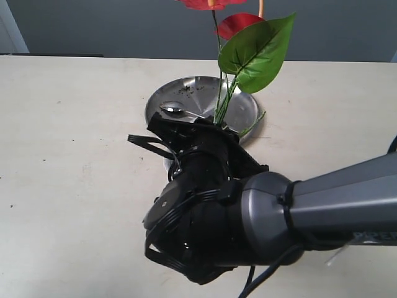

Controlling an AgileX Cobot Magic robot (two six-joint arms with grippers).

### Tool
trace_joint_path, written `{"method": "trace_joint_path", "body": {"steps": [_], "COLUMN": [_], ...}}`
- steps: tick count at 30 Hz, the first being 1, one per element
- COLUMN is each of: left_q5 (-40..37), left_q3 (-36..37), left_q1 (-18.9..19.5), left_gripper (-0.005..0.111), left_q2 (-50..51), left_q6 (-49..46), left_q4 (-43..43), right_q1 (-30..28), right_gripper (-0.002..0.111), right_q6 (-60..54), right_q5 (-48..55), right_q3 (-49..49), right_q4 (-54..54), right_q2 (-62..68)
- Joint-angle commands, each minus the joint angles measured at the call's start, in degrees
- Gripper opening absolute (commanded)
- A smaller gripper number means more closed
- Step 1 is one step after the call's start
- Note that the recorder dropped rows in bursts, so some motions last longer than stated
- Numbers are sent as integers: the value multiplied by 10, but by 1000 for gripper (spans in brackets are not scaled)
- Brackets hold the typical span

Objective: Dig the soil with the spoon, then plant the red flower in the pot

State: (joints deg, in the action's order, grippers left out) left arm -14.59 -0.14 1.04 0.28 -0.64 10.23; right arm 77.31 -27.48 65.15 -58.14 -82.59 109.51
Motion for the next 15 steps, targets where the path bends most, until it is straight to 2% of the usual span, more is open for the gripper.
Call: {"method": "trace_joint_path", "body": {"steps": [1,4,7,15], "left_q5": [9,9,9,9], "left_q3": [1,1,1,1], "left_q1": [1,1,1,1], "left_gripper": [0,0,0,0], "left_q2": [-3,-3,-3,-3], "left_q6": [1,1,1,1], "left_q4": [-1,-1,-1,-1], "right_q1": [4,4,4,20], "right_gripper": [31,42,48,48], "right_q6": [3,4,4,4], "right_q5": [-32,-32,-30,-9], "right_q3": [2,2,2,2], "right_q4": [17,17,14,26], "right_q2": [-1,-1,-1,-1]}}
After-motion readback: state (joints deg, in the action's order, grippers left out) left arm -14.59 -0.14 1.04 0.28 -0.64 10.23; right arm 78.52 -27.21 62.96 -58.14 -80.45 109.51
